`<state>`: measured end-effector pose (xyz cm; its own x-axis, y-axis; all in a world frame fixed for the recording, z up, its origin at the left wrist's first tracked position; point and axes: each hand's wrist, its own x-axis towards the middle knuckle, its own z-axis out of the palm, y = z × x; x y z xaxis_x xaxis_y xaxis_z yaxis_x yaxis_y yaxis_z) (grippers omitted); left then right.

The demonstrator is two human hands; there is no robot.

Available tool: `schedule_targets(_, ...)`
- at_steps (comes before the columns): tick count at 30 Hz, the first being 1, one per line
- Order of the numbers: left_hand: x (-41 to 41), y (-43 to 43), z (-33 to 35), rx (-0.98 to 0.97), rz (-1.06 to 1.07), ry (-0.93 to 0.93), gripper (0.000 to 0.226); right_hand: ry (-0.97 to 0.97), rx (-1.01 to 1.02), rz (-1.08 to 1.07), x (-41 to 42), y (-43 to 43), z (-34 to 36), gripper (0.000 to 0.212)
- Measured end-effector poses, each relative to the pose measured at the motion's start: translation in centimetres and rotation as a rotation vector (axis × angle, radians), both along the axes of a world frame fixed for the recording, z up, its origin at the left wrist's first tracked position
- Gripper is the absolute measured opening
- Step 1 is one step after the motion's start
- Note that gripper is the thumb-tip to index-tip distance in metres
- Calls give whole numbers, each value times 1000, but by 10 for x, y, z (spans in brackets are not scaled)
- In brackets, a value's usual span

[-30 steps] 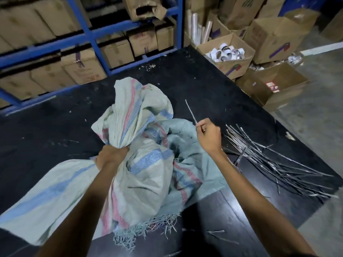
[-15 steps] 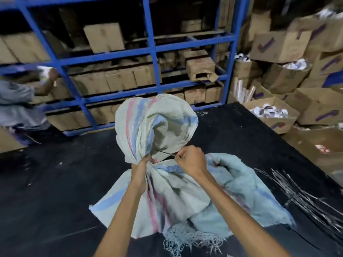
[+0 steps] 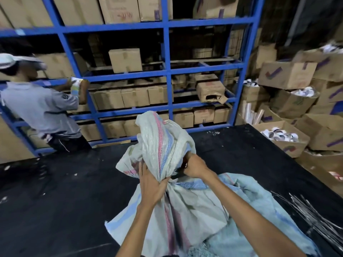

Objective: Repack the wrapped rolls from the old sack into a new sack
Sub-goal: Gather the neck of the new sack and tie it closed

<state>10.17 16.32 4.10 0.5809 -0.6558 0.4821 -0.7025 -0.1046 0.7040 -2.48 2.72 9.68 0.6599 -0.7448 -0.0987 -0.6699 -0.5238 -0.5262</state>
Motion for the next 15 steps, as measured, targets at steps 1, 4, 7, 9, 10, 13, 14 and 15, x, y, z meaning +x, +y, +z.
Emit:
schedule_targets(1,4,-1,0,37,-5,-33,71,-20,18,8,2,-1,-3,30)
schedule_targets(4,11,-6,-1,96,-59,68,57,-194,108,32,9,-2,-12,23)
schedule_targets(7,15,-8,0,88,-91,176,59,-321,185,35,16,-7,-19,11)
schedule_targets(9,19,-10,0,71,-104,142,52,-367,219,56,19,-10,-20,6)
schedule_targets(10,21,-11,1,61,-110,108,49,-373,227,55,21,-12,-21,5)
schedule_targets(13,29,-15,5,72,-64,-106,43,-367,237,60,27,-15,-22,8)
schedule_targets(14,32,-16,3,116,-18,-183,47,-364,238,73,29,-18,-24,10)
schedule_targets(15,36,-17,1,178,28,-228,55,-351,232,85,29,-18,-23,9)
